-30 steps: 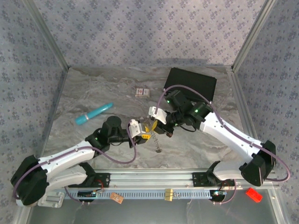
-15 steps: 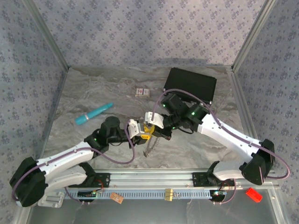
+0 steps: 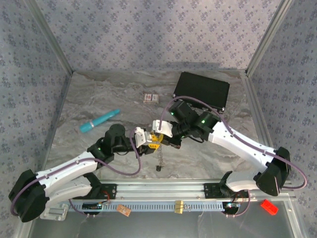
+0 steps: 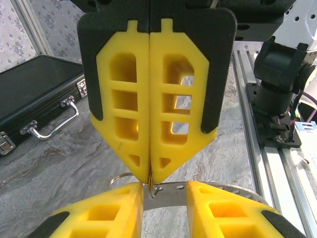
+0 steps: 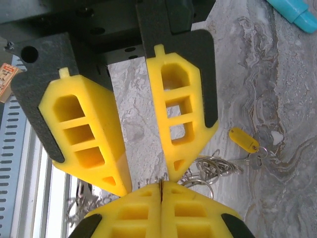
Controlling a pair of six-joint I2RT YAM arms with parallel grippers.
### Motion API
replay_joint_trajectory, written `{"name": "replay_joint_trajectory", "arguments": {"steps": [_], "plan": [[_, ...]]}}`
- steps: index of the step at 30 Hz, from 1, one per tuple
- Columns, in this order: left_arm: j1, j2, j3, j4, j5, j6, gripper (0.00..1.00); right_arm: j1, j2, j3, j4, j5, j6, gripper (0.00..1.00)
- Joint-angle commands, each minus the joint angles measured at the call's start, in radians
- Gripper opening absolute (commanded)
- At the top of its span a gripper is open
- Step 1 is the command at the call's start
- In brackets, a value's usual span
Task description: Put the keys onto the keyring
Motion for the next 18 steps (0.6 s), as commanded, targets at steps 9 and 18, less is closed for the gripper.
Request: {"name": "replay_joint_trajectory", "arguments": {"steps": [9, 18], "plan": [[0.005, 0.010, -0.001, 0.011, 0.013, -0.003, 0.23, 0.010, 0.002, -0.002, 0.057, -0.083, -0.005, 0.00], [0.006, 0.007, -0.007, 0.012, 0.011, 0.012, 0.00, -0.014, -0.009, -0.008, 0.085, -0.160, 0.034, 0.08]]}}
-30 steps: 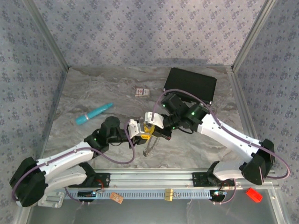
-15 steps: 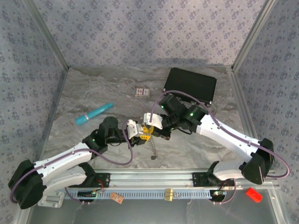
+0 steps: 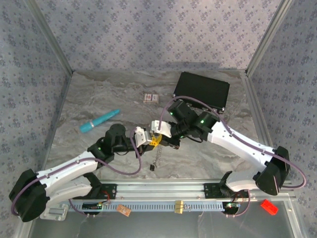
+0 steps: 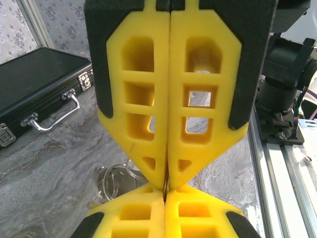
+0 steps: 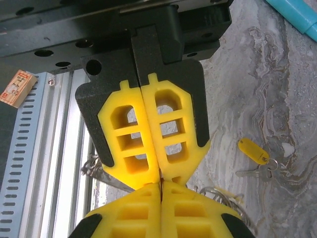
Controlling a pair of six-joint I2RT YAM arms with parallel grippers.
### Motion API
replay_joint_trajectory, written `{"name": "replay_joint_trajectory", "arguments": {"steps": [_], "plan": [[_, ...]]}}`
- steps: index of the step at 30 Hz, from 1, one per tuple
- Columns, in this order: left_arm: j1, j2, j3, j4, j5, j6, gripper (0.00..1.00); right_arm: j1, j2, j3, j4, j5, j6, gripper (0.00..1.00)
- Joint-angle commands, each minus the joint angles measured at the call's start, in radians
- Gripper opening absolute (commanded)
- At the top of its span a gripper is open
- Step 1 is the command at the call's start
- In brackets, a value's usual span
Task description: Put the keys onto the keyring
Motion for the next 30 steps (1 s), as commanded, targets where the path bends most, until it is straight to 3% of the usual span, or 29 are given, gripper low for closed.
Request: {"name": "replay_joint_trajectory", "arguments": {"steps": [1, 4, 6, 10, 20, 30], "plan": [[0.000, -0.002, -0.008, 0.025, 0.016, 0.018, 0.00, -0.028, -0.031, -0.026, 0.078, -0.131, 0.052, 0.21], [-0.002, -0.008, -0.022, 0.059, 0.005, 0.021, 0.00, -0.108, -0.127, -0.127, 0.234, -0.251, 0.155, 0.36], [-0.001, -0.016, -0.040, 0.101, -0.003, 0.016, 0.00, -0.163, -0.220, -0.249, 0.400, -0.300, 0.218, 0.40], [0.000, -0.020, -0.071, 0.186, 0.004, -0.005, 0.00, -0.156, -0.364, -0.461, 0.588, -0.250, 0.122, 0.45], [0.001, -0.018, -0.099, 0.265, 0.071, -0.010, 0.00, -0.128, -0.350, -0.552, 0.683, -0.235, 0.148, 0.32], [0.001, -0.016, -0.100, 0.277, 0.101, -0.010, 0.00, -0.110, -0.304, -0.545, 0.702, -0.219, 0.142, 0.31]]}}
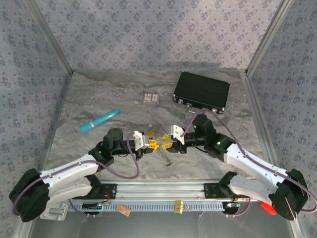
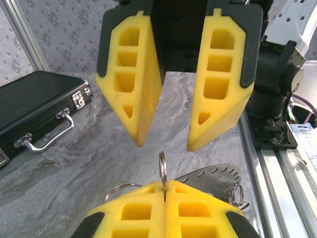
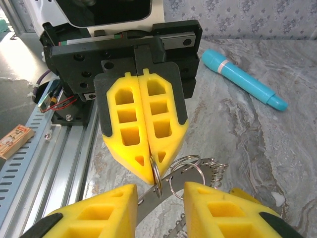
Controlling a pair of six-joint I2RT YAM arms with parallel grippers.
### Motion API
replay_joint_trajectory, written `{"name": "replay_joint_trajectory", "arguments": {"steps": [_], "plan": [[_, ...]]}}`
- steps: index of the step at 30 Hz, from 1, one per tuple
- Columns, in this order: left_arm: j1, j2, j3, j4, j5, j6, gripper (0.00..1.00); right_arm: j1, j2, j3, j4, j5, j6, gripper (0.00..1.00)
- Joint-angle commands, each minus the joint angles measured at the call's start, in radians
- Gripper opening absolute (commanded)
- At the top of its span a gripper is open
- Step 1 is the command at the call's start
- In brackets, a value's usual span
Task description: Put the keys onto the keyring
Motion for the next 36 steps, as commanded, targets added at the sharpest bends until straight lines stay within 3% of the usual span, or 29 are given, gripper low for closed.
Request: {"name": "replay_joint_trajectory", "arguments": {"steps": [1, 15, 17, 19, 22, 28, 32, 36], "plan": [[-0.001, -0.015, 0.000, 0.079, 0.047, -0.005, 0.00, 0.010, 0.016, 0.001, 0.025, -0.002, 0.001, 0.30], [-0.002, -0.018, -0.003, 0.092, 0.050, -0.015, 0.00, 0.015, 0.041, 0.034, -0.013, -0.046, -0.018, 0.05], [0.000, -0.018, -0.004, 0.093, 0.051, -0.013, 0.00, 0.018, 0.045, 0.041, -0.025, -0.050, -0.024, 0.08], [-0.002, -0.018, -0.006, 0.094, 0.055, -0.015, 0.00, 0.020, 0.050, 0.041, -0.024, -0.041, -0.028, 0.21], [-0.001, -0.019, -0.007, 0.095, 0.058, -0.014, 0.00, 0.021, 0.064, 0.048, -0.027, -0.044, -0.034, 0.22], [-0.001, -0.028, -0.006, 0.075, 0.025, -0.018, 0.00, 0.024, 0.078, 0.070, -0.048, -0.048, -0.048, 0.00], [0.000, -0.046, 0.010, -0.004, -0.097, -0.028, 0.16, 0.031, 0.082, 0.120, -0.154, -0.003, -0.093, 0.00], [0.000, -0.052, 0.047, -0.116, -0.121, 0.008, 0.19, 0.060, 0.121, 0.213, -0.341, 0.106, -0.186, 0.00]]}}
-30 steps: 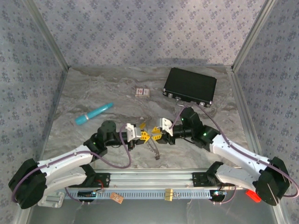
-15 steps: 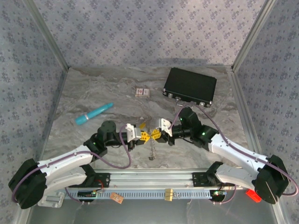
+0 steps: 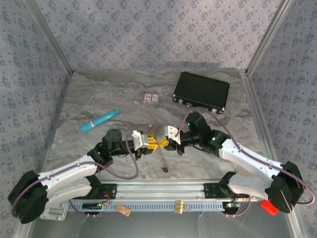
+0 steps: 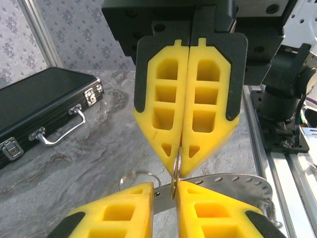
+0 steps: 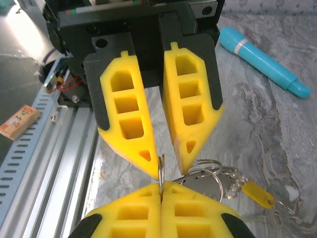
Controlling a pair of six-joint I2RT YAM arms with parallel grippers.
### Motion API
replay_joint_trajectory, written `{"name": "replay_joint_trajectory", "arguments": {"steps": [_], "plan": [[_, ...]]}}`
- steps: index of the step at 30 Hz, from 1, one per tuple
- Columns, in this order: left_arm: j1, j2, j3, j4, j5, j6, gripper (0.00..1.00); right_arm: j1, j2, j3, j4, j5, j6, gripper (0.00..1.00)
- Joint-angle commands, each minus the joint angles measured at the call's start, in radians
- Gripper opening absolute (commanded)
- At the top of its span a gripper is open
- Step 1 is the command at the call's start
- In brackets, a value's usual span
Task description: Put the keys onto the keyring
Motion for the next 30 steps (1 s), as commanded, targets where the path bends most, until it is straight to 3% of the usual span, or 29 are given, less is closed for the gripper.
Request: {"name": "replay_joint_trajectory", "arguments": {"steps": [1, 6, 17, 21, 22, 25, 30], "plan": [[0.000, -0.014, 0.053, -0.088, -0.045, 0.030, 0.19, 0.029, 0.030, 0.105, -0.199, 0.094, -0.107, 0.00], [0.001, -0.010, 0.071, -0.122, -0.040, 0.053, 0.18, 0.057, 0.090, 0.204, -0.340, 0.182, -0.168, 0.00], [-0.010, 0.018, 0.095, -0.125, -0.020, 0.065, 0.15, 0.116, 0.208, 0.366, -0.462, 0.226, -0.179, 0.00], [-0.009, 0.016, 0.092, -0.132, -0.015, 0.077, 0.00, 0.110, 0.195, 0.370, -0.469, 0.207, -0.171, 0.00], [-0.010, 0.013, 0.088, -0.129, -0.015, 0.079, 0.00, 0.094, 0.171, 0.350, -0.442, 0.190, -0.152, 0.04], [-0.010, -0.003, 0.061, -0.081, -0.004, 0.072, 0.00, 0.018, 0.065, 0.235, -0.291, 0.079, -0.082, 0.29], [-0.009, -0.016, 0.014, 0.052, 0.017, 0.024, 0.00, -0.076, -0.053, 0.044, -0.026, -0.102, 0.027, 0.36]]}}
